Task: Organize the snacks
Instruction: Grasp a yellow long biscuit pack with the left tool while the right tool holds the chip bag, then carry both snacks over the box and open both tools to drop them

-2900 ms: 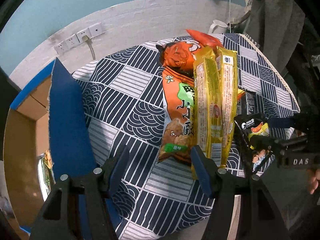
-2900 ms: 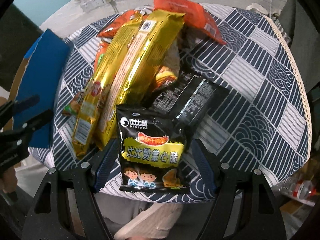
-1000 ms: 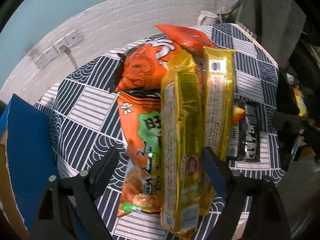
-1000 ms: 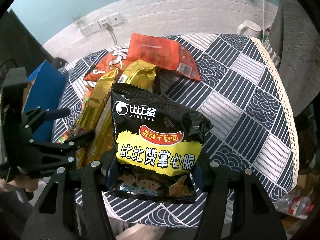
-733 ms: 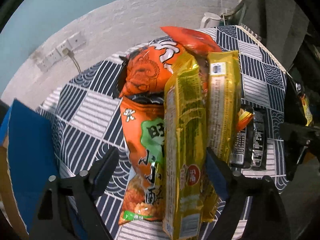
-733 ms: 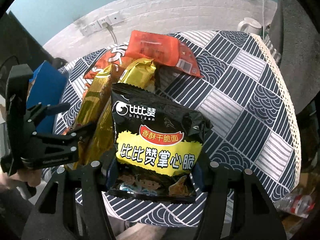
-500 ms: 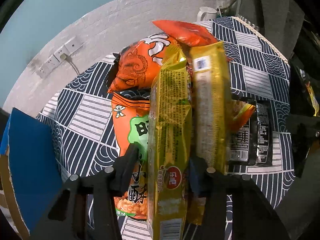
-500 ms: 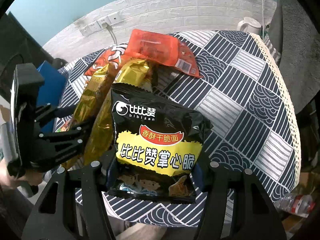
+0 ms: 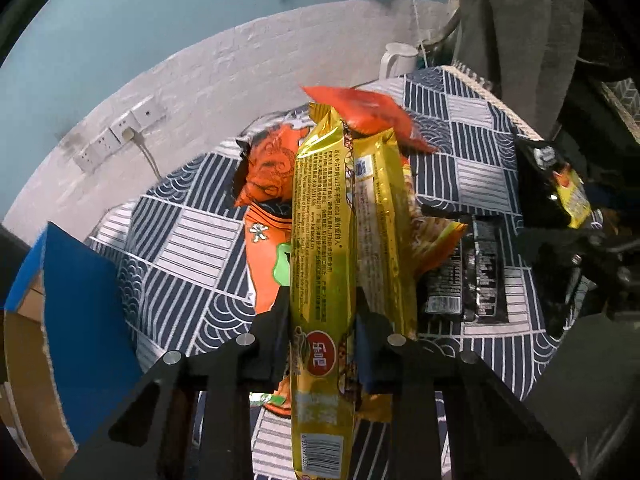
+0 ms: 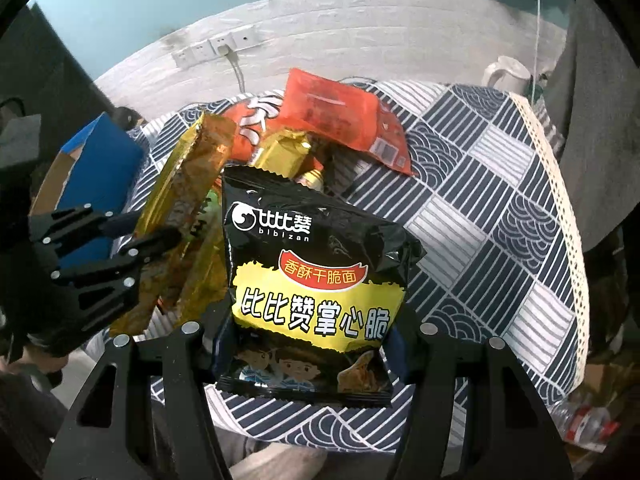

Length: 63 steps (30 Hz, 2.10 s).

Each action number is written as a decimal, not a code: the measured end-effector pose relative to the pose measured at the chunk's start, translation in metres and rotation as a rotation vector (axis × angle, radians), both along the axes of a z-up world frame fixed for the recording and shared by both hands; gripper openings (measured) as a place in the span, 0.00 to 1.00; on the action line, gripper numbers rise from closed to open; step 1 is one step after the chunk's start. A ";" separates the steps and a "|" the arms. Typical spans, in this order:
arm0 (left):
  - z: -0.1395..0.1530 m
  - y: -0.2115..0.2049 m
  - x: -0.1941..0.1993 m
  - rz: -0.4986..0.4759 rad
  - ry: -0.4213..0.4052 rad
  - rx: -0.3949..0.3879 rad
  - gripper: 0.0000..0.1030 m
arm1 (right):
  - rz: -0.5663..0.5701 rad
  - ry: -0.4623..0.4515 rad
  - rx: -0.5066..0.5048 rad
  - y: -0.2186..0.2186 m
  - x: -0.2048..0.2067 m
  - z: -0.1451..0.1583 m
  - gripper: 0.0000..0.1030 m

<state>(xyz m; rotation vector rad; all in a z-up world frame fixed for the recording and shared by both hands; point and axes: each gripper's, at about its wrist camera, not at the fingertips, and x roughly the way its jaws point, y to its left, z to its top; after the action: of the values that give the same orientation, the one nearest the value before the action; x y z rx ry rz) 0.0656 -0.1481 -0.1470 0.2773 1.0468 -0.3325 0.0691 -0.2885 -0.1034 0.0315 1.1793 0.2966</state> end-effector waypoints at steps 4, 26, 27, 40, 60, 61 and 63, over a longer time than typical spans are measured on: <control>0.014 0.007 -0.008 -0.002 -0.009 -0.035 0.27 | 0.022 -0.022 -0.022 0.006 0.000 0.010 0.58; 0.089 0.076 -0.033 0.075 -0.105 -0.097 0.27 | 0.180 -0.135 -0.058 0.058 -0.011 0.078 0.58; 0.092 0.079 -0.035 0.075 -0.110 -0.100 0.27 | 0.190 -0.140 -0.061 0.061 -0.011 0.080 0.58; 0.128 0.134 -0.049 0.159 -0.210 -0.051 0.27 | 0.294 -0.195 -0.042 0.116 -0.008 0.108 0.58; 0.120 0.235 -0.064 0.329 -0.227 -0.036 0.27 | 0.467 -0.202 0.002 0.231 -0.003 0.108 0.58; 0.118 0.239 -0.064 0.334 -0.226 -0.033 0.27 | 0.475 -0.198 0.002 0.237 -0.002 0.106 0.58; 0.115 0.247 -0.063 0.342 -0.221 -0.032 0.27 | 0.494 -0.194 0.002 0.249 -0.002 0.105 0.58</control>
<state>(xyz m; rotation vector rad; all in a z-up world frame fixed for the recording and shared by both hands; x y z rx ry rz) 0.0026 0.0988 -0.0320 0.0990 0.8515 -0.0089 0.0673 -0.0396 0.0017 -0.2848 0.9812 0.7192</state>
